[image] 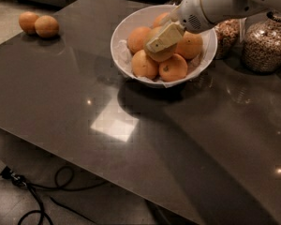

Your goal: Pick orange from white bowl

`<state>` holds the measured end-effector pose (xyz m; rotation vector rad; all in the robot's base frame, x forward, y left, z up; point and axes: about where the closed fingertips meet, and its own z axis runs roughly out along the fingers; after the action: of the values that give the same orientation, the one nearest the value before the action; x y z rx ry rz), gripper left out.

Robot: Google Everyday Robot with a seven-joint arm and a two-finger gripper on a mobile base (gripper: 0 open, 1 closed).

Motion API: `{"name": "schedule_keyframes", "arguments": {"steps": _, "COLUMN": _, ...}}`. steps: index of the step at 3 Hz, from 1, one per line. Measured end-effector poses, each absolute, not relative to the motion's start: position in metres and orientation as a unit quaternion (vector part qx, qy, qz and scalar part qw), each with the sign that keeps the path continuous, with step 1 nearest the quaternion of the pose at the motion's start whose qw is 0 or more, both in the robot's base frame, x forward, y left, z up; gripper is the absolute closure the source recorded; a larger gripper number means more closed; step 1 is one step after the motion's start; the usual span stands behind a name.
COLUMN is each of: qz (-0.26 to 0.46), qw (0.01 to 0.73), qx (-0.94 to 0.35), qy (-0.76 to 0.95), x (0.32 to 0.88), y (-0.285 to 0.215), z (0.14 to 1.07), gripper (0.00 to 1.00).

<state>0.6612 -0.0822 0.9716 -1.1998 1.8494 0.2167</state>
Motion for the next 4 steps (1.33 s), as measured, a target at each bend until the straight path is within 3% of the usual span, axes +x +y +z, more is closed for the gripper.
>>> {"name": "schedule_keyframes", "arguments": {"steps": 2, "qz": 0.088, "qw": 0.447, "qx": -0.485, "qy": 0.747, "x": 0.661, "y": -0.08, "z": 0.986, "gripper": 0.37}}
{"name": "schedule_keyframes", "arguments": {"steps": 3, "qz": 0.088, "qw": 0.447, "qx": -0.485, "qy": 0.747, "x": 0.662, "y": -0.079, "z": 0.99, "gripper": 0.15}}
{"name": "schedule_keyframes", "arguments": {"steps": 4, "qz": 0.094, "qw": 0.443, "qx": -0.482, "qy": 0.75, "x": 0.662, "y": -0.081, "z": 0.983, "gripper": 0.0}}
